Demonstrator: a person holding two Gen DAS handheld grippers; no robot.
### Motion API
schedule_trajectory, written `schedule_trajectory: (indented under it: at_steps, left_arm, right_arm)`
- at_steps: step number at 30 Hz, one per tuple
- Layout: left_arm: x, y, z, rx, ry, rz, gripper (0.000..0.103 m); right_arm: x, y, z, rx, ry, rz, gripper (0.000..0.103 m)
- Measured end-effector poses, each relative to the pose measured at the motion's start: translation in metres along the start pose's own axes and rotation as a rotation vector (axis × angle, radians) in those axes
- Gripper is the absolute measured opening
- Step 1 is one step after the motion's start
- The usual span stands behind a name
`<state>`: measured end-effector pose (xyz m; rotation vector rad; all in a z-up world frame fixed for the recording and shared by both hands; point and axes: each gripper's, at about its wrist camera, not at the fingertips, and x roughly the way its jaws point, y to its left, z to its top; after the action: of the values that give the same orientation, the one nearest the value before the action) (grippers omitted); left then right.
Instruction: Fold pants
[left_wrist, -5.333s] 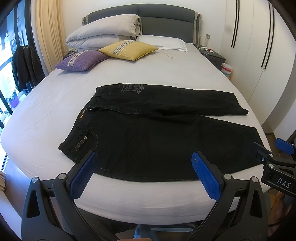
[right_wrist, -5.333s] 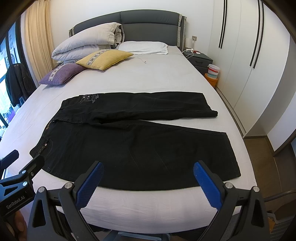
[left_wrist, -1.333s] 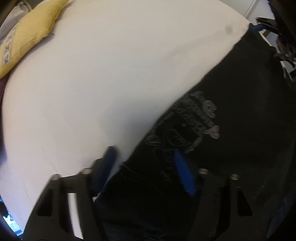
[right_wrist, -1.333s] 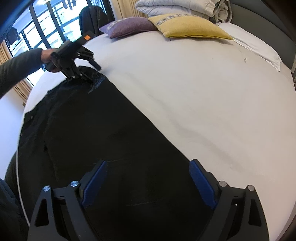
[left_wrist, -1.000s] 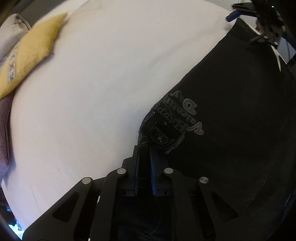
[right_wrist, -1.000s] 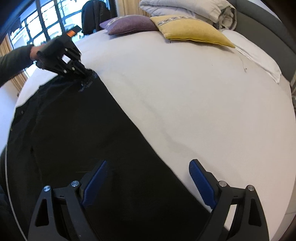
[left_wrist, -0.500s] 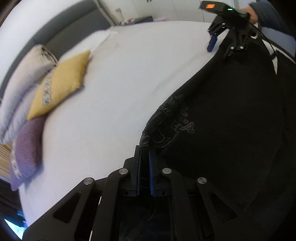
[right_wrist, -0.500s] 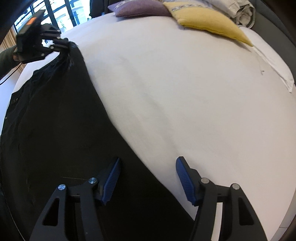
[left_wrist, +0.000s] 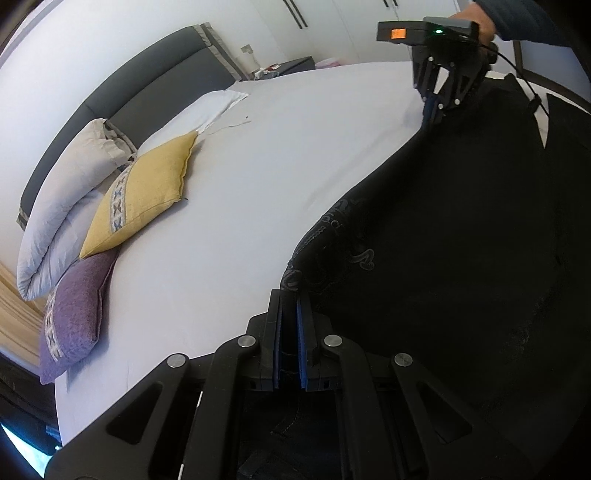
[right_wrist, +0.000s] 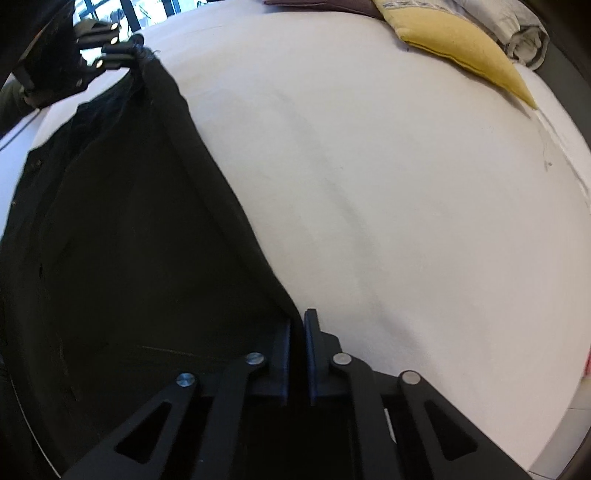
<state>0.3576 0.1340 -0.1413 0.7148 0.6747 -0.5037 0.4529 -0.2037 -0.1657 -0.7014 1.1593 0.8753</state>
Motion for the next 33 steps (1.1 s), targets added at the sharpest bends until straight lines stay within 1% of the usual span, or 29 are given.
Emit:
schedule_trajectory:
  at_steps: [3,4,8,11,15,16,17,18,19,22,25,27,29,31,33]
  left_arm:
    - [-0.004,0.001,0.000,-0.001,-0.003,0.015,0.005]
    - [-0.009,0.000,0.000,-0.008,-0.007,0.017,0.005]
    - [-0.033,0.000,0.003,-0.026,-0.031,0.028,0.005]
    - [-0.061,-0.003,0.007,-0.031,-0.058,0.038,0.005]
    - [-0.111,-0.019,0.005,-0.030,-0.095,0.040,0.005]
    - [-0.125,-0.027,0.002,-0.023,-0.100,0.034,0.005]
    - [-0.136,-0.036,-0.002,-0.012,-0.101,0.032,0.005]
    - [-0.148,-0.046,-0.008,0.000,-0.100,0.032,0.005]
    - [-0.160,-0.058,-0.015,0.004,-0.096,0.023,0.005]
    - [-0.188,-0.097,-0.042,0.008,-0.074,-0.005,0.005]
    - [-0.202,-0.135,-0.070,0.007,-0.039,-0.017,0.005]
    - [-0.207,-0.160,-0.091,-0.006,-0.005,-0.023,0.005]
    - [-0.202,-0.177,-0.109,-0.022,0.025,-0.030,0.005]
    - [-0.202,-0.191,-0.124,-0.066,0.042,-0.036,0.005]
    - [-0.204,-0.201,-0.135,-0.113,0.040,-0.031,0.005]
  right_arm:
    - [-0.019,0.006,-0.002,-0.002,-0.039,-0.065,0.005]
    - [-0.032,0.008,-0.004,0.006,-0.073,-0.096,0.005]
    - [-0.073,0.023,-0.015,0.027,-0.166,-0.173,0.005]
    - [-0.097,0.054,-0.023,-0.002,-0.190,-0.253,0.005]
    - [-0.121,0.110,-0.046,-0.049,-0.199,-0.357,0.005]
    - [-0.120,0.118,-0.053,-0.058,-0.198,-0.370,0.005]
    - [-0.124,0.135,-0.055,-0.064,-0.195,-0.378,0.005]
    - [-0.127,0.150,-0.064,-0.066,-0.197,-0.382,0.005]
    - [-0.127,0.168,-0.076,-0.058,-0.203,-0.382,0.005]
    - [-0.122,0.197,-0.088,-0.038,-0.207,-0.389,0.005]
    - [-0.120,0.236,-0.110,-0.004,-0.218,-0.388,0.005]
    - [-0.112,0.256,-0.116,0.023,-0.220,-0.386,0.005]
    - [-0.100,0.279,-0.121,0.023,-0.202,-0.395,0.004]
    - [-0.087,0.300,-0.125,0.013,-0.176,-0.412,0.004]
    - [-0.079,0.314,-0.128,-0.002,-0.154,-0.438,0.004]
